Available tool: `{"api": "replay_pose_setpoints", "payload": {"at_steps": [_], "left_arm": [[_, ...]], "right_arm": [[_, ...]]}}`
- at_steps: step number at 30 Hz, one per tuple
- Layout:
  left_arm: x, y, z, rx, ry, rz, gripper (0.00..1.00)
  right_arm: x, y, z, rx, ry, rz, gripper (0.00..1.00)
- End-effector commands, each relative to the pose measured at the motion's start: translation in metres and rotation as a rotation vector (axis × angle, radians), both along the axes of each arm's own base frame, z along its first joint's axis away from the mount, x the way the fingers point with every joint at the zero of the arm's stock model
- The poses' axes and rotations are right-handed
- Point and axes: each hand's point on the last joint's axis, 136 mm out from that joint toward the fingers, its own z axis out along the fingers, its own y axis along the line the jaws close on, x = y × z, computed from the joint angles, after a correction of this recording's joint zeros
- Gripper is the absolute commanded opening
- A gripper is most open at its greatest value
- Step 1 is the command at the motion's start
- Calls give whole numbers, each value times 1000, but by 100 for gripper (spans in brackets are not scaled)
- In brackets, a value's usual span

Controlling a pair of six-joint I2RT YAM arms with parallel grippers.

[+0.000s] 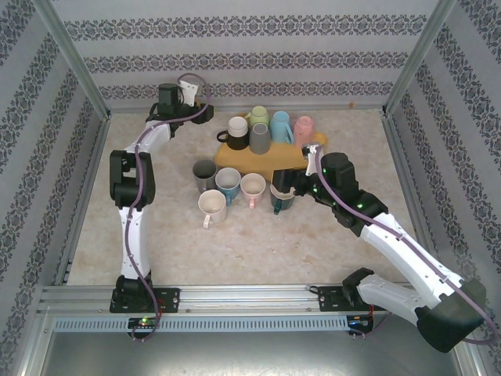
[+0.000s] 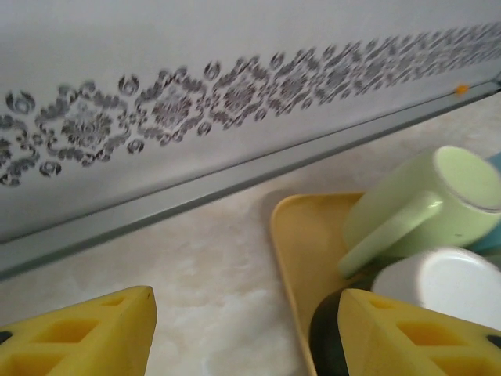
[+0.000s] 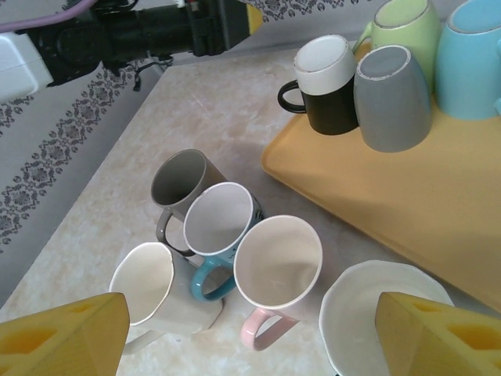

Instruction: Turn the mug right side up

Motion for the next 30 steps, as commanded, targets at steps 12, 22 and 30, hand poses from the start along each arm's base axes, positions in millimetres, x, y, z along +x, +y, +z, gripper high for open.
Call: {"api": "replay_pose_setpoints", "payload": {"at_steps": [12,22,30], "left_arm": [[-34,-30,-69,134,352,24,51],[-58,-54,-69,126,396,-83,43],[-84,-74,-72,94,453,-175,44]], "right_arm": [[7,2,15,33,-28,2,82],[5,1,13,41,-26,-1,82],[2,-2,20,44,-43,-5,82]]}}
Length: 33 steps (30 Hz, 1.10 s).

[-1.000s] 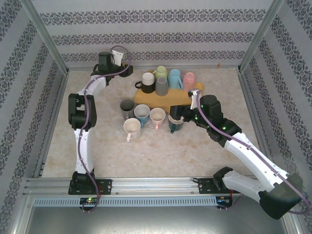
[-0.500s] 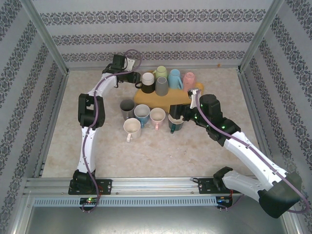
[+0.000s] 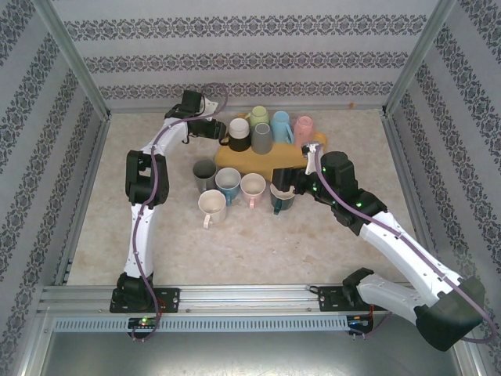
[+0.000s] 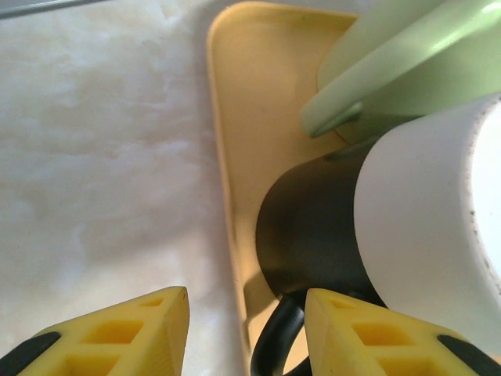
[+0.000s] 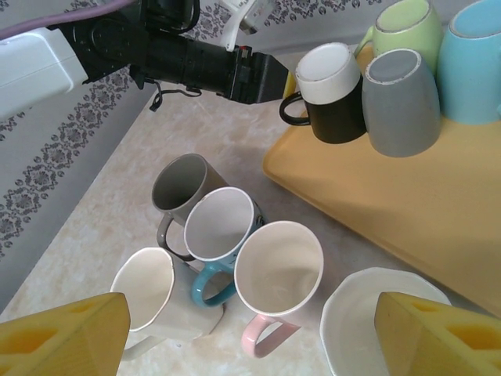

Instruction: Turn the mug right side up

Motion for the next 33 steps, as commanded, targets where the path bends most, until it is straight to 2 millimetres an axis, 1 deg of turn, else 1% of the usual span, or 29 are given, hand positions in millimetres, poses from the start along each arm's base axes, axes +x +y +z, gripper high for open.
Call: {"api": "replay_pose_setpoints", "payload": {"at_steps": [1,5,9,15,19,22,24,27,33], "left_arm": [[-38,-26,1,-2,71,-115,44],[-48,-37,14,-34,57,-161,44],[-58,-42,20,-55,59,-193,44],[-66,-36,27,-33,16,-182,45],[-69,-31,36,-17,-22,-160,45],[-73,-36,47,-53,-40,-162,48],[-78,-44,49,-67,-30,-181,52],[-82,-51,43,-55,-9,-198,55],[-75,-57,29,-11,24,-176,57]], "right_arm": [[-1,-2,18,35,-38,-5,82],[-1,-3,16,28,-36,-7,82],[-1,-4,16,34,-35,-10,82],[-3,-6,19,33,-42,-16,82],[-4,-6,17,37,-37,-19,82],[-3,-5,14,37,-30,-19,82],[-3,-5,12,38,-26,-19,82],[-1,-3,11,39,-22,-21,82],[-1,-1,9,39,-18,-19,82]]}}
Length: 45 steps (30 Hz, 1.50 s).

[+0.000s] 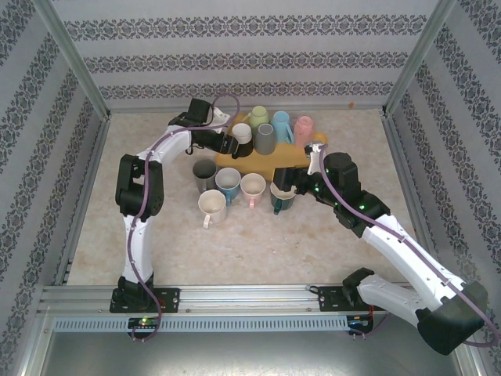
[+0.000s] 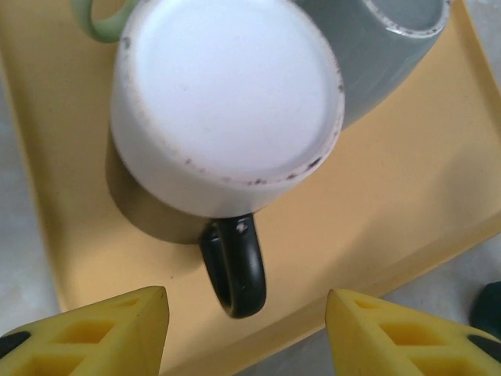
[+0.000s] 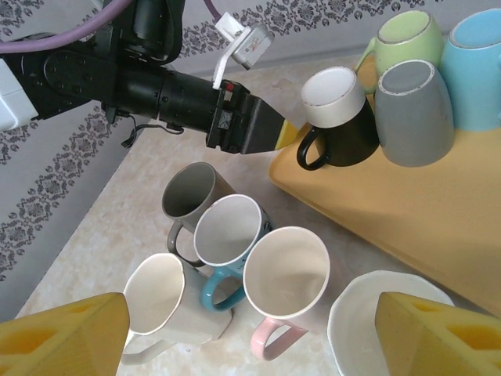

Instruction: Turn the mug right side up

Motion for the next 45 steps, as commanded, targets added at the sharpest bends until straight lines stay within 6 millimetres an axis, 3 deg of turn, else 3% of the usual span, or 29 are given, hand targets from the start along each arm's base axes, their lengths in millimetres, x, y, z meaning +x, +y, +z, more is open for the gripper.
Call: {"api": "replay_pose_setpoints", "payload": {"at_steps": [1,6,15,21,26,28,32,45], "left_arm": [[7,-8,-2,29,3,10,57],[12,-21,-14,41,21,9,59],[26,-16,-35,156,41,85,55],[31,-16,-37,193,23,86,41],[31,-13,-37,218,12,77,18],[31,-13,-33,218,5,75,9],[31,-10,-21,220,-25,84,0],[36,-1,71,141,-246,160,0]], "right_arm": [[3,1,1,13,-7,-11,82],[3,1,-6,5,6,-12,83],[3,-1,-11,-1,11,-19,83],[4,0,-13,-5,16,-19,83],[4,-1,-14,-7,13,-23,83],[4,-1,-14,-8,14,-23,83],[5,0,-14,-7,14,-22,83],[-2,-8,-1,-1,-19,-34,82]]}}
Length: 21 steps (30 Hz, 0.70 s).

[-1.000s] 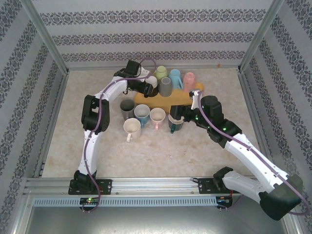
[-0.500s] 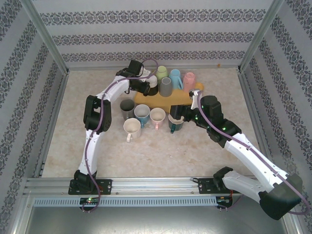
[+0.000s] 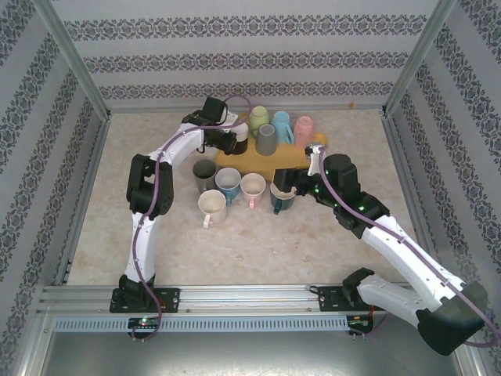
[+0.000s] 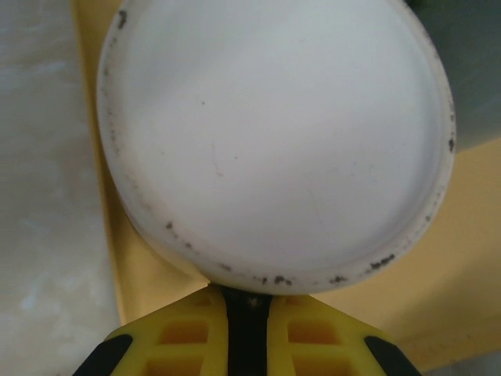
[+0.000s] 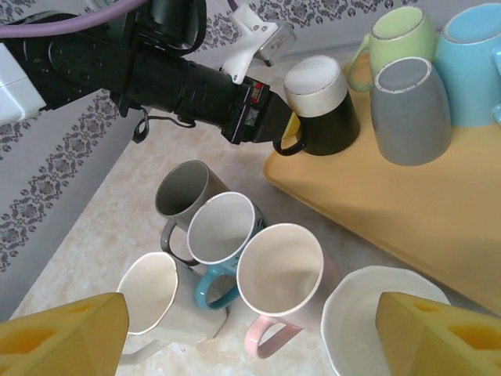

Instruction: Turn the mug right side up

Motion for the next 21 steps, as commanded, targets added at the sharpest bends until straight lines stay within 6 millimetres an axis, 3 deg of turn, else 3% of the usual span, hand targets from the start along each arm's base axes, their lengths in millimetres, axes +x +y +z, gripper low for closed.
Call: {"api": "replay_pose_setpoints", "payload": {"at_steps": [1,13,15,21], "left_arm": [[18,-5,89,-97,-233,15,0],[8,2,142,-298,-337,69,0],[5,6,158,-357,-365,88,0],[-15,19,229,-699,-464,150,0]], "right_arm": [[-2,-5,5,2,-22,-21,83],[-8,-12,18,4,-54,-37,82],[-9,-12,21,7,-58,-38,82],[-11,-9,39,71,-88,-27,82]]}}
